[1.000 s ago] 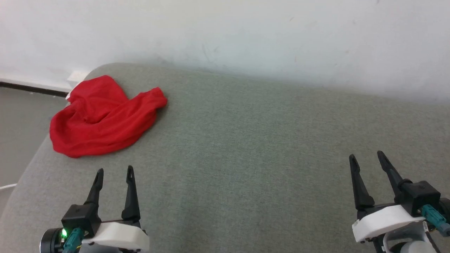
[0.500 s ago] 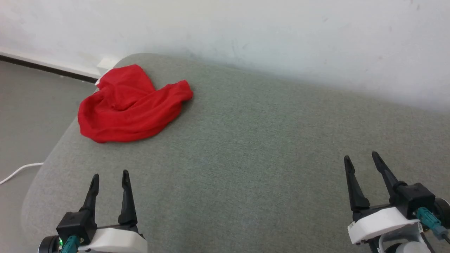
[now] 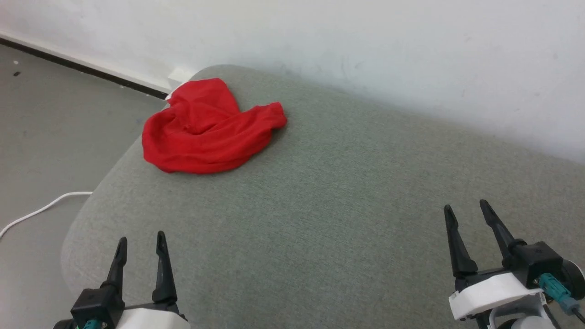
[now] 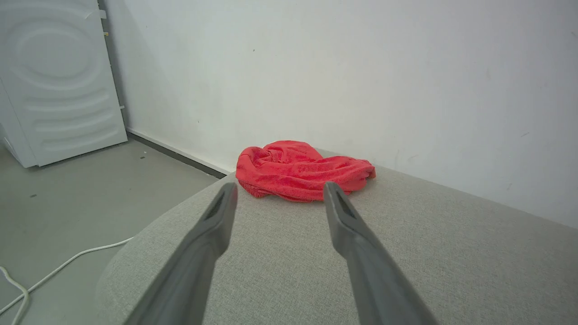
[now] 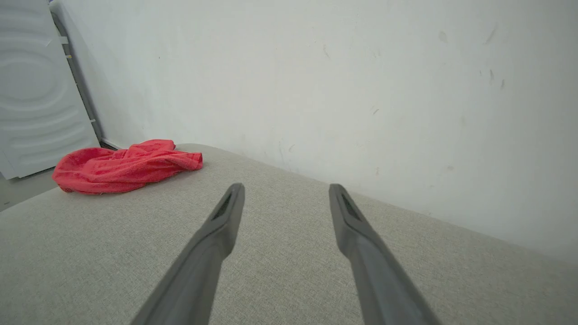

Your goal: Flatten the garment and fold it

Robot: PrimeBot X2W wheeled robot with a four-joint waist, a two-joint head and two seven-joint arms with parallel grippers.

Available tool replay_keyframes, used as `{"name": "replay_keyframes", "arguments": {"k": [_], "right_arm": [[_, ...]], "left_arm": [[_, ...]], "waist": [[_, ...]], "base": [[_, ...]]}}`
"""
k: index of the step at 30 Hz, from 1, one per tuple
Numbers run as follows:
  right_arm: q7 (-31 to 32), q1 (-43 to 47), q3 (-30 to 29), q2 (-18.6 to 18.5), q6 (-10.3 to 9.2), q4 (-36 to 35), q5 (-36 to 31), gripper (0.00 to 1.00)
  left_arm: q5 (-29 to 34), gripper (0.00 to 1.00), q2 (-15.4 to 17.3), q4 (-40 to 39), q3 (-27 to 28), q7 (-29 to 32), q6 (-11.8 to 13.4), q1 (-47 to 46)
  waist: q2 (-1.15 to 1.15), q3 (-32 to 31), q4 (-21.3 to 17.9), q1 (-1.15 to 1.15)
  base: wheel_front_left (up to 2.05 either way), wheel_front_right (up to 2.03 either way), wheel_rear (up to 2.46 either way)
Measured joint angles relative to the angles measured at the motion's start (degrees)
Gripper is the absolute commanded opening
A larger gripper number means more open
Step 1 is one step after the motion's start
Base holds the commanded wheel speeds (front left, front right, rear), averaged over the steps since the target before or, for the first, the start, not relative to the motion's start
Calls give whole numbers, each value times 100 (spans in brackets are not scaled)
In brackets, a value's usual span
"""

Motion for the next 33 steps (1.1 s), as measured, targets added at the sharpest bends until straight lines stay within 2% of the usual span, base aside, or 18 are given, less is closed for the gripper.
{"name": "replay_keyframes", "arguments": {"k": [18, 33], "right_arm": [[-207, 28, 30, 1, 0, 154, 160, 100], [-227, 48, 23, 3, 0, 169, 174, 100]], "left_arm": [[-60, 100, 1, -44, 48, -231, 44, 190], [-67, 100, 0, -47, 40, -237, 44, 247]], "waist": [[0, -105, 500, 0], [0, -134, 447, -1]], "base": [[0, 0, 0], [0, 0, 0]]}}
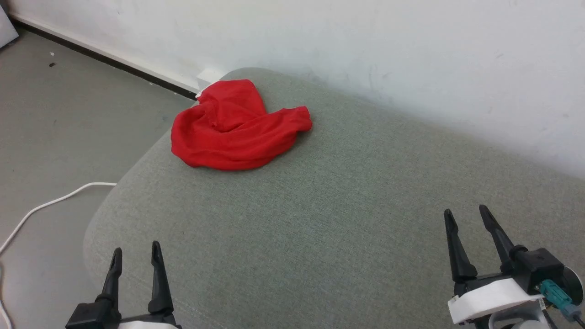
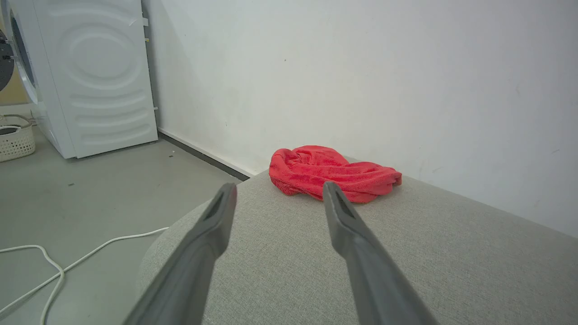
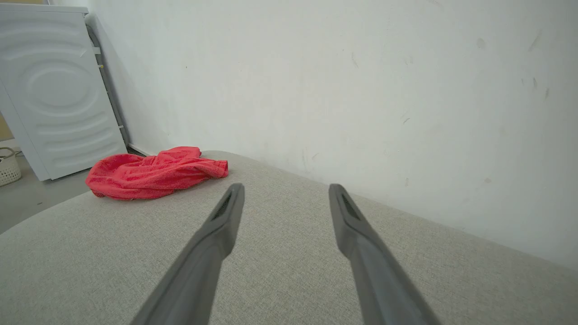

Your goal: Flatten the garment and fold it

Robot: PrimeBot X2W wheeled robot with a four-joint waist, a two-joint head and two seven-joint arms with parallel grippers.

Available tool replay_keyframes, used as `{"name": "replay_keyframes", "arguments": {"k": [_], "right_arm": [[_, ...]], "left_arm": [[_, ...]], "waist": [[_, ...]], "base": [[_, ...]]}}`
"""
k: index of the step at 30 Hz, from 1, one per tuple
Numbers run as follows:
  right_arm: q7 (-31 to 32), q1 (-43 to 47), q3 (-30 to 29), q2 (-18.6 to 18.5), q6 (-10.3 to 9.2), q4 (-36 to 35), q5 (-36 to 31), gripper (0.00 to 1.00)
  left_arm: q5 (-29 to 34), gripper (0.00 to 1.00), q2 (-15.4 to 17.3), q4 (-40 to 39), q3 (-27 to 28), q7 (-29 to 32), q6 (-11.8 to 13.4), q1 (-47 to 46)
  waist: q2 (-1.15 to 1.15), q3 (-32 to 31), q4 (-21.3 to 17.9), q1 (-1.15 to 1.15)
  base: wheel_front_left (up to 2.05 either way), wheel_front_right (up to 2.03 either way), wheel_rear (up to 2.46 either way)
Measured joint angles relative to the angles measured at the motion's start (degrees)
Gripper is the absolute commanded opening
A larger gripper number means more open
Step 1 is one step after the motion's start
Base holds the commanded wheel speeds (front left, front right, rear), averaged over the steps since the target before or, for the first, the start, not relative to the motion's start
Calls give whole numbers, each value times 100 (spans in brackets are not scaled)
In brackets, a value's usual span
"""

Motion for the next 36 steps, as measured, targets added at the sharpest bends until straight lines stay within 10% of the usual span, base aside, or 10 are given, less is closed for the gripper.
{"name": "replay_keyframes", "arguments": {"k": [14, 36], "right_arm": [[-2, -19, -86, 2, 0, -103, -176, 100], [204, -742, -92, 20, 0, -727, -976, 100]], "left_arm": [[-231, 100, 73, -301, 11, 0, -396, -615], [-854, 100, 1916, 1616, -134, 2793, -965, -5292]], "waist": [[0, 260, -10, 0], [0, 1660, -384, 2]], "base": [[0, 0, 0], [0, 0, 0]]}}
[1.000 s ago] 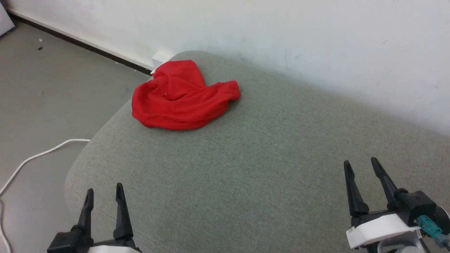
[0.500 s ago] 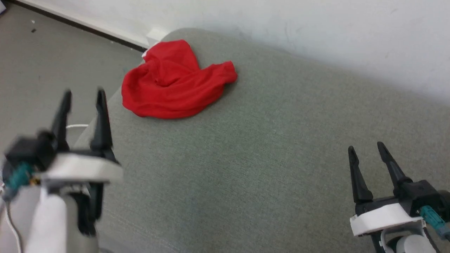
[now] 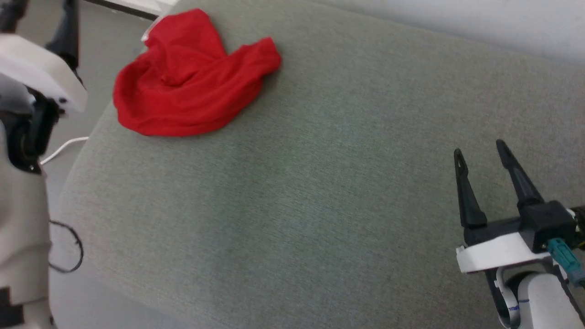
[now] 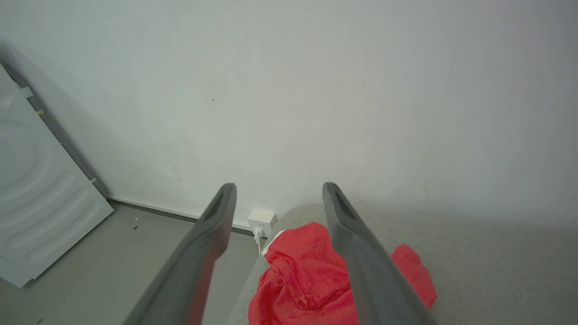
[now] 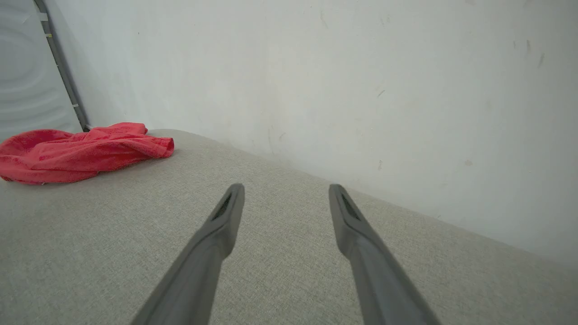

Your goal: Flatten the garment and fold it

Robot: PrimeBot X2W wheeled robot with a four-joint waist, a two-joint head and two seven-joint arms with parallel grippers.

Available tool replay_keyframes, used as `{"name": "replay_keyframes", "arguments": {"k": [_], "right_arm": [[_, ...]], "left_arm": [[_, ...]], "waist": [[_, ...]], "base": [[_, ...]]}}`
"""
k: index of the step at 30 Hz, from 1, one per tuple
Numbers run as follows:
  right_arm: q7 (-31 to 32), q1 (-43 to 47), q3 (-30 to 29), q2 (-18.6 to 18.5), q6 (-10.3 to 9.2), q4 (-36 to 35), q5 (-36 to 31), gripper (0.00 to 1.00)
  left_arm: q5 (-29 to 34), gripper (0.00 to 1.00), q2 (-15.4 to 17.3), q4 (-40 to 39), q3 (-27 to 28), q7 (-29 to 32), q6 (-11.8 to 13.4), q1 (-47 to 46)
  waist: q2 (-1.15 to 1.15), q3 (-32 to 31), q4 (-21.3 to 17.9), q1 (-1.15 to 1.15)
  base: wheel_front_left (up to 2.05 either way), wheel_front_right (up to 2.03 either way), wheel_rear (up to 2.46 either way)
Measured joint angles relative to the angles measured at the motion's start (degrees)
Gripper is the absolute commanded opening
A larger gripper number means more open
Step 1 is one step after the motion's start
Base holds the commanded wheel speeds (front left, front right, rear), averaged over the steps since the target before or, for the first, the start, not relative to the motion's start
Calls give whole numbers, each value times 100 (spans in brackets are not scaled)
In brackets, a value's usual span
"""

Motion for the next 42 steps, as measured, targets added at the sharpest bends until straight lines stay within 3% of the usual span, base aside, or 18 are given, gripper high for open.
{"name": "replay_keyframes", "arguments": {"k": [7, 10, 16, 22, 27, 29, 42], "right_arm": [[196, -255, 74, 3, -1, -526, -321, 100], [303, -327, 132, 4, 0, -742, -399, 100], [461, -368, 202, 4, -1, -1133, -489, 100], [602, -366, 142, 3, -1, -1394, -577, 100], [657, -366, 165, 3, -1, -1492, -582, 100], [658, -366, 182, 3, -1, -1504, -582, 100], [386, -367, 171, 4, -1, -1143, -288, 100]], "left_arm": [[-612, 100, 354, 1135, -523, 608, -51, -692], [-1099, 100, 524, 1315, -1087, 909, -54, -767], [-2061, 100, 916, 1670, -1674, 1365, -55, -790], [-2735, 100, 1004, 1930, -2134, 1763, -55, -790], [-2822, 100, 1096, 2185, -2393, 1700, -55, -827], [-2818, 0, 1163, 2276, -2476, 1646, -56, -915], [-2856, 0, 1547, 2533, -2889, 1036, -56, -1040]], "waist": [[0, 562, -291, -1], [0, 793, -422, 0], [0, 1188, -695, -1], [0, 1536, -892, -1], [0, 1729, -991, -2], [0, 1762, -1026, -2], [0, 1387, -1089, -2]], "base": [[0, 0, 0], [0, 0, 0], [0, 0, 0], [0, 0, 0], [0, 0, 0], [0, 0, 0], [0, 0, 0]]}}
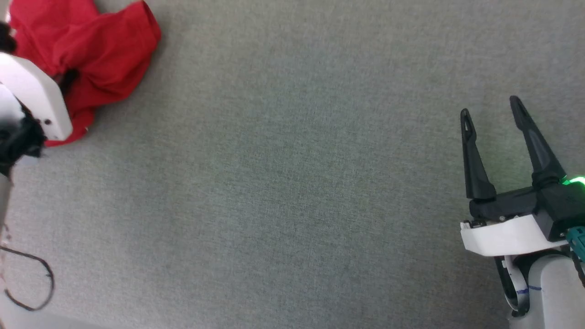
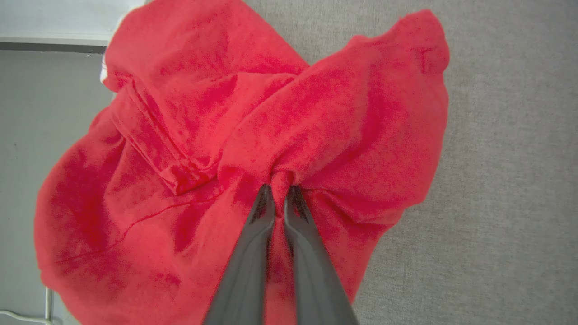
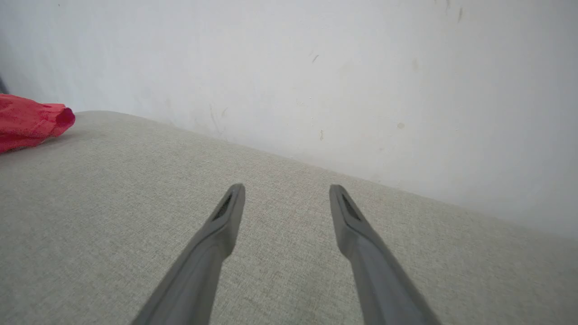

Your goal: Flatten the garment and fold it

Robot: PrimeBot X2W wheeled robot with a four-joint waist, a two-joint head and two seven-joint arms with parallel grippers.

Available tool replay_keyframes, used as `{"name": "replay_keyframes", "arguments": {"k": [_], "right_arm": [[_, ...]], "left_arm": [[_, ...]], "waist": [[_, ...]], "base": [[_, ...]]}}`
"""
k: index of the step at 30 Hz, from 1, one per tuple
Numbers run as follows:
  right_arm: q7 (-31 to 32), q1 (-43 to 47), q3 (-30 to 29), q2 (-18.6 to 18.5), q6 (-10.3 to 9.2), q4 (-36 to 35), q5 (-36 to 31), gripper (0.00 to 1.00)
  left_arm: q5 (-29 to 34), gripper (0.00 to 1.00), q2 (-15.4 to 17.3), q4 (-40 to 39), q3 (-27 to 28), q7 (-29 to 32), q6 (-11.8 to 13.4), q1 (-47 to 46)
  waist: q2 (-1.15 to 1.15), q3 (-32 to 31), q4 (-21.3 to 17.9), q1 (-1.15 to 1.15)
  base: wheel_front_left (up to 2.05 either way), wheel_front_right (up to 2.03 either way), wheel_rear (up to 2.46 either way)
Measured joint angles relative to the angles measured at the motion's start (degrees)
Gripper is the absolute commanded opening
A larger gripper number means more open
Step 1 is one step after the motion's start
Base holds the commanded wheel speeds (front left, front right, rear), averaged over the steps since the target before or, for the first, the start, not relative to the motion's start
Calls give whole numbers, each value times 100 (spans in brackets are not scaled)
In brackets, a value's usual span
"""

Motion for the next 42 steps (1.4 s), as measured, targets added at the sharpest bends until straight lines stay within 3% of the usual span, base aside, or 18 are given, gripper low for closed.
{"name": "replay_keyframes", "arguments": {"k": [13, 20, 30, 42], "right_arm": [[-468, 255, -216, -1, 0, 790, 692, 100], [-575, 503, -327, -2, 0, 1087, 1067, 100], [-590, 779, -594, -3, 0, 1043, 1360, 100], [-593, 740, -917, -7, 0, 893, 1481, 100]], "left_arm": [[49, 0, 579, -838, -243, 16, 0, -560], [112, 0, 666, -1441, -345, 343, 0, -961], [-19, 0, 115, -2480, -723, 858, 0, -1457], [49, 0, -708, -3396, -1507, 1009, 22, -1475]], "waist": [[0, -1091, -136, -1], [0, -1769, -290, -2], [0, -2478, -612, -2], [0, -2504, -1194, 0]], "base": [[0, 0, 0], [0, 0, 0], [0, 0, 0], [0, 0, 0]]}}
